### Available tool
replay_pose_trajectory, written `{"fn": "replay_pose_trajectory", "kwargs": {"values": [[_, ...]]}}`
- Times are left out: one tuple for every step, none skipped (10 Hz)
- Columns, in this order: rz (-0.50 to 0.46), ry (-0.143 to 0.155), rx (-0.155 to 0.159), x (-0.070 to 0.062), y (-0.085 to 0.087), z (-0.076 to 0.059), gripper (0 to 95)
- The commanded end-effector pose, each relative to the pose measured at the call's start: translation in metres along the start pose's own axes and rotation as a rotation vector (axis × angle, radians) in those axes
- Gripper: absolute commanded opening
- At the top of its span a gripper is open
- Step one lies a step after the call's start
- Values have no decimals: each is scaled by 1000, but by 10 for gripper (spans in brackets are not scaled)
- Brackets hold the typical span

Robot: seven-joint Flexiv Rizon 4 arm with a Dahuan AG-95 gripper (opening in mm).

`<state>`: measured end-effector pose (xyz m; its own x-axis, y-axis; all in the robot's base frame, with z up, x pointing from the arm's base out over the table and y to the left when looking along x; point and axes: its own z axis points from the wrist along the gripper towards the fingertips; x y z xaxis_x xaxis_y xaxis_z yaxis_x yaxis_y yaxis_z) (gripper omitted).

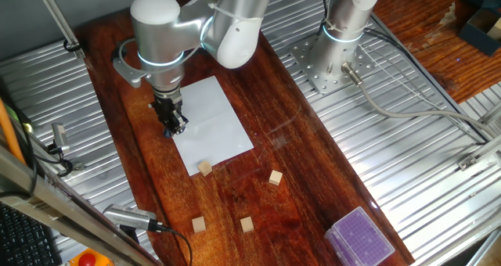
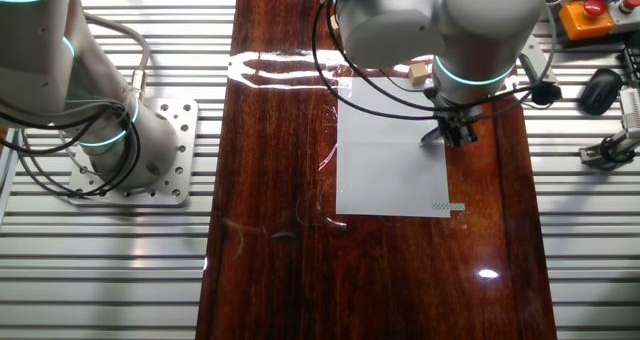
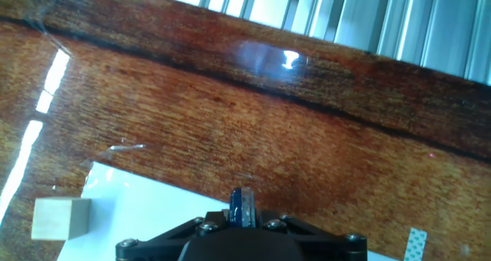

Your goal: Use the correction tape on paper

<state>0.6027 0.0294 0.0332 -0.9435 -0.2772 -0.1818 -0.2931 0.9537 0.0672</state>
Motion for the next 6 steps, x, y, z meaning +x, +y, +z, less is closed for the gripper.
{"fn": "replay_pose_trajectory", "kwargs": {"values": [[0, -2, 7, -2, 0, 1, 0], [1, 0, 6, -3, 0, 0, 0], [1, 13, 4, -4, 0, -2, 0], [-3, 30, 7, -4, 0, -3, 0], [-5, 43, 9, -4, 0, -3, 0], [-6, 57, 11, -2, 1, -3, 0]]}}
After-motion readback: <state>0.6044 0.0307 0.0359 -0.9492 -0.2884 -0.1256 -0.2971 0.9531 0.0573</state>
